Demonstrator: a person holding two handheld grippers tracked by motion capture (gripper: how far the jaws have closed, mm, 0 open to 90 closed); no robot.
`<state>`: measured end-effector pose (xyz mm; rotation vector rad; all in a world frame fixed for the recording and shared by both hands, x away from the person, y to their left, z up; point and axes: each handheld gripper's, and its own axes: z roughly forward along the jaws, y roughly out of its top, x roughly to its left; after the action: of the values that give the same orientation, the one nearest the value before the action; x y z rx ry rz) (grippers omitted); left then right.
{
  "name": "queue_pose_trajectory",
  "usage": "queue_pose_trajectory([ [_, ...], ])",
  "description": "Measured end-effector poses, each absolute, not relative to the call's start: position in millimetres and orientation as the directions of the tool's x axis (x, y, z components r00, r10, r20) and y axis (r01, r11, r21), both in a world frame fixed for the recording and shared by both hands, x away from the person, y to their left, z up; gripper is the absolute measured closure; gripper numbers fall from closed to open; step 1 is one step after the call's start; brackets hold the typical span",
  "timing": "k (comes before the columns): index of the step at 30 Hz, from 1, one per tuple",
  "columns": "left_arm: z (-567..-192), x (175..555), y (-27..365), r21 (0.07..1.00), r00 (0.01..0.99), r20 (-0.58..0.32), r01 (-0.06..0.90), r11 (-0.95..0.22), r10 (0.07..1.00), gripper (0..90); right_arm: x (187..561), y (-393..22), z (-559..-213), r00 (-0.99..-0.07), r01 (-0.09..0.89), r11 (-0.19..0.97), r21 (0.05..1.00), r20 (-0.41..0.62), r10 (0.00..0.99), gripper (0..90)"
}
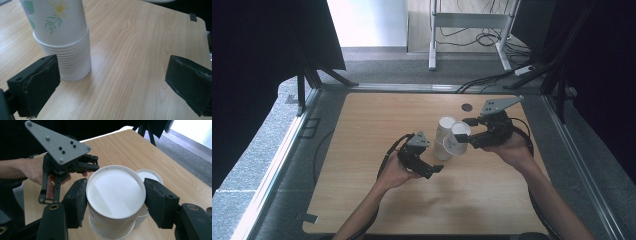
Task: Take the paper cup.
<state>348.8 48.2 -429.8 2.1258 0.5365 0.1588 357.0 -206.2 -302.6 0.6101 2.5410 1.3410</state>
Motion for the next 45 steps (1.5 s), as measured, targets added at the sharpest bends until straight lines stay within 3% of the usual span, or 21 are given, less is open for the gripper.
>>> queue_pose_trajectory([
  [15,-439,339,33,0.825,0.92,-0.08,0.278,-0.492,0.385,1.0,344,-199,-340,-0.912,0.265,0.509,0.819,0.04,0.409,37.7],
  [29,-452,338,24,0.841,0.934,-0.075,0.248,-0.482,0.349,7.7,342,-185,-360,-0.923,0.273,0.514,0.813,0.071,0.378,37.7],
  [45,-457,339,33,0.852,0.938,-0.086,0.244,-0.464,0.335,37.9,343,-185,-365,-0.926,0.274,0.518,0.81,0.077,0.37,37.3],
])
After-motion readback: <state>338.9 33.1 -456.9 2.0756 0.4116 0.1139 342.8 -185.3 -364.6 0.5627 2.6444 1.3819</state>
